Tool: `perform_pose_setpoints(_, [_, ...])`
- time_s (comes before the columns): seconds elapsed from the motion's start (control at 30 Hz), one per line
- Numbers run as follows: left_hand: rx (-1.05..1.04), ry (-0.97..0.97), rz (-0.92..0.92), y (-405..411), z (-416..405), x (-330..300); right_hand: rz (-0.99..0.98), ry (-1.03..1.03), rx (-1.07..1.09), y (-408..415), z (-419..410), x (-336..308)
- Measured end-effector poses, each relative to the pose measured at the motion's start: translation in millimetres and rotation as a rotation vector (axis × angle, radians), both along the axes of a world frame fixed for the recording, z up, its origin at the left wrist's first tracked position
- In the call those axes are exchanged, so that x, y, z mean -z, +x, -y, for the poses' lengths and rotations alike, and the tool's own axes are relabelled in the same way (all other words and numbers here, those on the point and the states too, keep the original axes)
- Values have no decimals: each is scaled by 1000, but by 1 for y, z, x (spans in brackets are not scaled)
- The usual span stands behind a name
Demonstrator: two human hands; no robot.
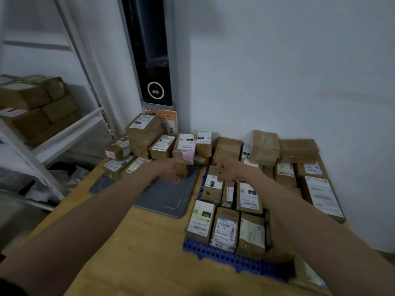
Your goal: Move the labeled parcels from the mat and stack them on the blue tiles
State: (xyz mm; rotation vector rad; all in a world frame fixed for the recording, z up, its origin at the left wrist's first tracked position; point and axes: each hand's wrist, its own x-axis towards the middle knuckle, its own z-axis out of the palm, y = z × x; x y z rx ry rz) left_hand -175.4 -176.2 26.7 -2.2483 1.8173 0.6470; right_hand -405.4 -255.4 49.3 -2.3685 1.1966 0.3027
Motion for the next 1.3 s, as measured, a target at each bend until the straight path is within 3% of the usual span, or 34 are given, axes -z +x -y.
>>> perform_pose_setpoints(0.17, [-39,-7,-1,50,-13,-2,-4,11,-33,50,-3,2])
perform_pose_setpoints(0.47, [-159,-53,4,150,-10,11,320,-61,197,148,-4,18])
perform_pose_setpoints(1.0, [-199,-295,-195,291,41,19,187,24,254,310,21,47])
perform_pose_setpoints(1.3, [-242,-315,-333,319,80,23,409,123,270,367,49,48])
